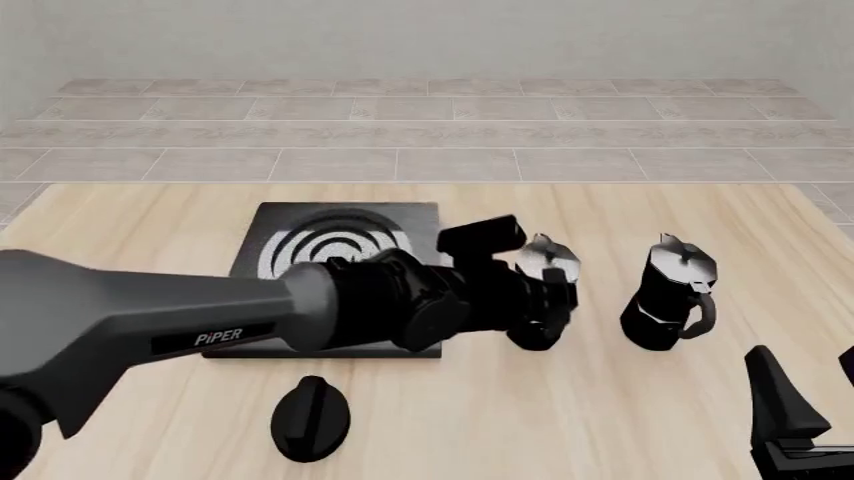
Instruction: Put both moka pots on the stove.
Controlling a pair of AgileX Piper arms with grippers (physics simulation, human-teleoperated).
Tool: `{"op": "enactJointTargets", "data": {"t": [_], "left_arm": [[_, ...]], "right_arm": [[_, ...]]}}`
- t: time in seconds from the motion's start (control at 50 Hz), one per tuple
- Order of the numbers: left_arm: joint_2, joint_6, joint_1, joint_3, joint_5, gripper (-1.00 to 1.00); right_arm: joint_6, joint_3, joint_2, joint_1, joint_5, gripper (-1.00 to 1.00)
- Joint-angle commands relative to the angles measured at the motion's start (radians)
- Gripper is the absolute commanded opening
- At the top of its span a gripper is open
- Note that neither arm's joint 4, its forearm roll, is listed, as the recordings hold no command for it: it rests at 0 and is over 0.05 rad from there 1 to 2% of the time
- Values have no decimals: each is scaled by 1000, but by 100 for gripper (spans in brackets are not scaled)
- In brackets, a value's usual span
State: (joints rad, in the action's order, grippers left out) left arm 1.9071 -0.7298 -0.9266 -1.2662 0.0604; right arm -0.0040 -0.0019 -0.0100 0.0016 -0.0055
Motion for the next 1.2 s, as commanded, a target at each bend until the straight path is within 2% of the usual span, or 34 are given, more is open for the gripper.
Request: {"op": "enactJointTargets", "data": {"t": [0.02, 0.56, 1.14, 1.16, 1.2], "left_arm": [[30, 3, -4, -13, -7, 100], [81, -20, -34, -27, -25, 100], [124, -12, -33, -54, -22, 100], [127, -9, -31, -55, -21, -100], [126, -10, -29, -56, -19, -100]], "right_arm": [[0, 0, 0, 0, 0, 100], [0, 0, 0, 0, 0, 100], [0, 0, 0, 0, 0, 100], [0, 0, 0, 0, 0, 100], [0, 0, 0, 0, 0, 100]]}}
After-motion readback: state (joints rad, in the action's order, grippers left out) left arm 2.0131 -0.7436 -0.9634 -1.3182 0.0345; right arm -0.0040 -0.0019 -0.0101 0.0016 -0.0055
